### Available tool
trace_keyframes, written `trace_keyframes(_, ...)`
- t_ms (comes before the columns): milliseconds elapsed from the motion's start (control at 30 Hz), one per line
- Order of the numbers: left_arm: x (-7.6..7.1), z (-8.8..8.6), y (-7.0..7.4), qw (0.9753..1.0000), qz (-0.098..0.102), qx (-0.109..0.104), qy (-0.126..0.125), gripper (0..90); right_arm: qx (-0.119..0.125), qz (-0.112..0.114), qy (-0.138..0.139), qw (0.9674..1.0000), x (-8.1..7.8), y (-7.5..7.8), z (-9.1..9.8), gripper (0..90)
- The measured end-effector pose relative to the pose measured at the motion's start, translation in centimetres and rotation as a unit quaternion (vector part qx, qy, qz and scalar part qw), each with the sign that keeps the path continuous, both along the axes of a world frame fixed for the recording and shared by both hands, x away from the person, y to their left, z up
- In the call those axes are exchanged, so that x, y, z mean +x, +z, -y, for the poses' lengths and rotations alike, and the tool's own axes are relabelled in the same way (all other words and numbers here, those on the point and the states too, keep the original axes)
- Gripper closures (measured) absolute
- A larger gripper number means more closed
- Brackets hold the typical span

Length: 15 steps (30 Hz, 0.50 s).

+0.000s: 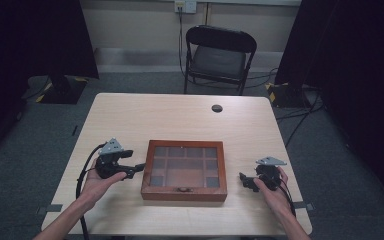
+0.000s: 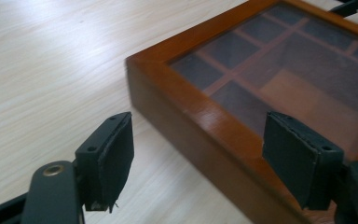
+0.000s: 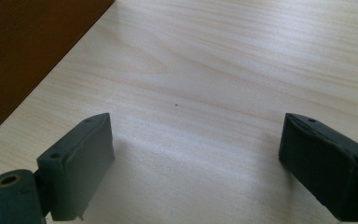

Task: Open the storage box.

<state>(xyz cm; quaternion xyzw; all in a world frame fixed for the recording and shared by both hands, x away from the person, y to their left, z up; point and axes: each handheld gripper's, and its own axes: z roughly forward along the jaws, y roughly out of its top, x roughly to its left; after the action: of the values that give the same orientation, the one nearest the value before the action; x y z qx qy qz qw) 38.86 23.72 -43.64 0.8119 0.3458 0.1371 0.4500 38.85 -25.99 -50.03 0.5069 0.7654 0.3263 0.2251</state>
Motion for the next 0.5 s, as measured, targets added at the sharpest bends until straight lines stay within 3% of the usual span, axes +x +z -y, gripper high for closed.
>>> trace_keyframes(300, -0.7, 2.0, 1.0, 0.9990, -0.017, -0.019, -0.038, 31.3, 0.000, 0.000, 0.000, 1.0000, 0.0, 0.0, 0.0, 9.5)
trace_keyframes(433, -1.2, 3.1, 1.5, 0.9976, -0.015, -0.026, -0.062, 33.5, 0.000, 0.000, 0.000, 1.0000, 0.0, 0.0, 0.0, 9.4)
trace_keyframes(500, -1.3, 3.7, 1.6, 0.9962, -0.025, -0.027, -0.079, 34.5, 0.000, 0.000, 0.000, 1.0000, 0.0, 0.0, 0.0, 9.4)
